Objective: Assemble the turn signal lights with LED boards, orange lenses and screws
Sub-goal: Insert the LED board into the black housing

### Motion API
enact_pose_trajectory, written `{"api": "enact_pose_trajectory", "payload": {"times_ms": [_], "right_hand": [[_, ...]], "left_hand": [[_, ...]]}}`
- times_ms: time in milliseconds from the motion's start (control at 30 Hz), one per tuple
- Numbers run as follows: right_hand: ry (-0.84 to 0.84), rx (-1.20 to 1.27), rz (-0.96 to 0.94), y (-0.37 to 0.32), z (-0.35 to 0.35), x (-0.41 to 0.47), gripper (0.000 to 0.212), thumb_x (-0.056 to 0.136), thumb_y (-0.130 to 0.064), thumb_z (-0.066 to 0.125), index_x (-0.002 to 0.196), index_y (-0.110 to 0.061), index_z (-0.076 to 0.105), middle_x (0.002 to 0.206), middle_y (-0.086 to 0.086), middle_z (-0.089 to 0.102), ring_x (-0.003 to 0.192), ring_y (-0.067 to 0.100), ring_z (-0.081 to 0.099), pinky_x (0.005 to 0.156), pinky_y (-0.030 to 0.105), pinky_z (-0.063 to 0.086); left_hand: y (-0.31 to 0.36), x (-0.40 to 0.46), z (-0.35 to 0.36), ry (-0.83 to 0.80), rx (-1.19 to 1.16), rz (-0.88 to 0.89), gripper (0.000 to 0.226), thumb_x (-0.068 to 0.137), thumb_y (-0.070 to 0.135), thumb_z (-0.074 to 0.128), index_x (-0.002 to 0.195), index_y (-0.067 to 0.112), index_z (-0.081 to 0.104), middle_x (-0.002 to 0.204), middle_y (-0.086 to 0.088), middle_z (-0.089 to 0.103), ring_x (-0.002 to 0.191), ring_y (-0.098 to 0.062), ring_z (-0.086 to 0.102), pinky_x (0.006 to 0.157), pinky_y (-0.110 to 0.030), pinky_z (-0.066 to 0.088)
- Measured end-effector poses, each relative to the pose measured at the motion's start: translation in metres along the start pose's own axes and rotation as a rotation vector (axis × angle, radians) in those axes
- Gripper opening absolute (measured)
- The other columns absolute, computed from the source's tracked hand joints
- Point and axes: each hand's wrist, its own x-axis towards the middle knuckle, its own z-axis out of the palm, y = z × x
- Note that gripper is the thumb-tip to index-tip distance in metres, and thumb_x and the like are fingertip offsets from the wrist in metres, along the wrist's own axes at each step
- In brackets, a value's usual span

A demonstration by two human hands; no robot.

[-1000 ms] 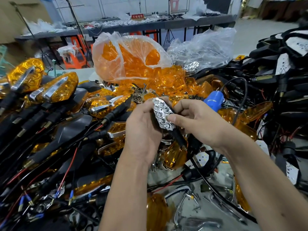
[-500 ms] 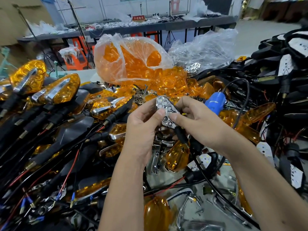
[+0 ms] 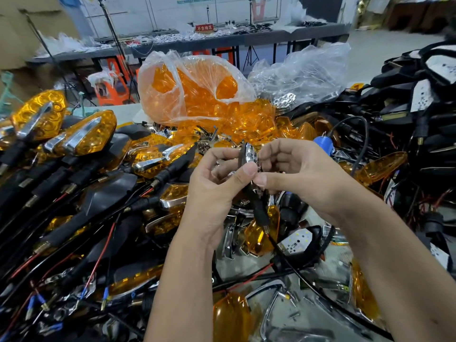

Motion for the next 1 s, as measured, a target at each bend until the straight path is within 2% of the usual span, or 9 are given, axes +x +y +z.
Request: {"api": "enact_pose_trajectory", "payload": {"times_ms": [133, 267, 400, 533, 633, 767, 833, 900, 1000], "right_hand": [[-0.023, 0.146, -0.040, -0.003, 0.003, 0.000, 0.022, 0.080, -0.013, 0.085, 0.080, -0.016, 0.063, 0.086, 0.011, 0.061, 0.065, 0.017, 0.057, 0.060, 0.026, 0.053], [0.184, 0.006, -0.066, 0.000, 0.008, 0.006, 0.012, 0.095, -0.028, 0.075, 0.098, -0.020, 0.067, 0.093, 0.015, 0.064, 0.070, 0.026, 0.058, 0.052, 0.031, 0.051], [0.154, -0.044, 0.088, 0.010, 0.013, 0.005, 0.014, 0.096, -0.035, 0.073, 0.107, -0.027, 0.071, 0.105, 0.006, 0.069, 0.073, 0.025, 0.061, 0.060, 0.033, 0.053], [0.067, -0.004, 0.212, 0.013, 0.007, 0.002, 0.025, 0.092, -0.027, 0.078, 0.116, -0.030, 0.071, 0.107, 0.007, 0.073, 0.075, 0.014, 0.064, 0.065, 0.027, 0.053], [0.071, -0.036, 0.172, 0.013, 0.009, -0.001, 0.020, 0.091, -0.020, 0.079, 0.107, -0.030, 0.075, 0.103, 0.002, 0.075, 0.075, 0.008, 0.067, 0.058, 0.017, 0.050], [0.365, -0.212, 0.060, 0.017, 0.004, 0.004, 0.018, 0.093, -0.011, 0.072, 0.086, -0.027, 0.075, 0.077, -0.019, 0.070, 0.058, 0.007, 0.058, 0.055, 0.018, 0.050], [0.424, -0.248, 0.024, 0.020, 0.000, 0.005, 0.017, 0.095, -0.012, 0.071, 0.093, -0.029, 0.074, 0.087, -0.015, 0.071, 0.067, 0.014, 0.061, 0.067, 0.028, 0.055], [0.416, -0.430, -0.033, 0.021, -0.002, 0.003, 0.014, 0.096, -0.023, 0.073, 0.106, -0.033, 0.073, 0.105, -0.015, 0.068, 0.093, 0.013, 0.061, 0.085, 0.030, 0.049], [0.365, -0.546, -0.121, 0.018, 0.000, 0.004, 0.023, 0.097, -0.040, 0.068, 0.120, -0.037, 0.073, 0.123, -0.021, 0.063, 0.125, 0.011, 0.047, 0.103, 0.033, 0.039]], "left_hand": [[-0.003, -0.001, 0.002, 0.072, 0.067, -0.056, 0.049, 0.070, 0.036, 0.089, 0.111, 0.016, 0.072, 0.099, -0.019, 0.073, 0.095, -0.038, 0.071, 0.095, -0.055, 0.058], [-0.002, -0.001, 0.004, -0.043, 0.116, -0.052, 0.039, 0.076, 0.032, 0.087, 0.111, 0.021, 0.075, 0.094, -0.003, 0.075, 0.090, -0.019, 0.070, 0.085, -0.036, 0.060], [-0.004, 0.001, 0.003, -0.001, 0.030, -0.067, 0.043, 0.074, 0.031, 0.087, 0.112, 0.015, 0.077, 0.105, -0.018, 0.074, 0.100, -0.033, 0.071, 0.095, -0.049, 0.059], [-0.004, 0.005, -0.001, 0.039, -0.131, -0.147, 0.030, 0.091, 0.013, 0.072, 0.119, 0.005, 0.073, 0.110, -0.019, 0.074, 0.092, -0.026, 0.071, 0.080, -0.042, 0.063], [-0.008, 0.004, -0.001, 0.076, -0.128, -0.209, 0.018, 0.101, 0.006, 0.060, 0.111, 0.007, 0.075, 0.099, -0.012, 0.076, 0.082, -0.019, 0.072, 0.070, -0.032, 0.062], [-0.011, 0.006, -0.001, 0.045, -0.062, -0.215, 0.020, 0.100, 0.005, 0.063, 0.117, 0.008, 0.073, 0.107, -0.020, 0.073, 0.087, -0.023, 0.072, 0.073, -0.034, 0.062], [-0.014, 0.005, 0.003, 0.002, 0.032, -0.185, 0.025, 0.095, 0.004, 0.070, 0.118, 0.013, 0.073, 0.113, -0.019, 0.073, 0.099, -0.032, 0.072, 0.083, -0.042, 0.063], [-0.016, 0.004, 0.006, 0.009, 0.137, -0.133, 0.028, 0.093, 0.002, 0.072, 0.115, 0.019, 0.075, 0.112, -0.014, 0.074, 0.105, -0.037, 0.071, 0.087, -0.048, 0.062], [-0.013, 0.003, 0.005, -0.035, 0.074, -0.131, 0.028, 0.101, 0.006, 0.064, 0.120, 0.023, 0.074, 0.100, -0.007, 0.072, 0.082, -0.029, 0.074, 0.065, -0.036, 0.062]]}}
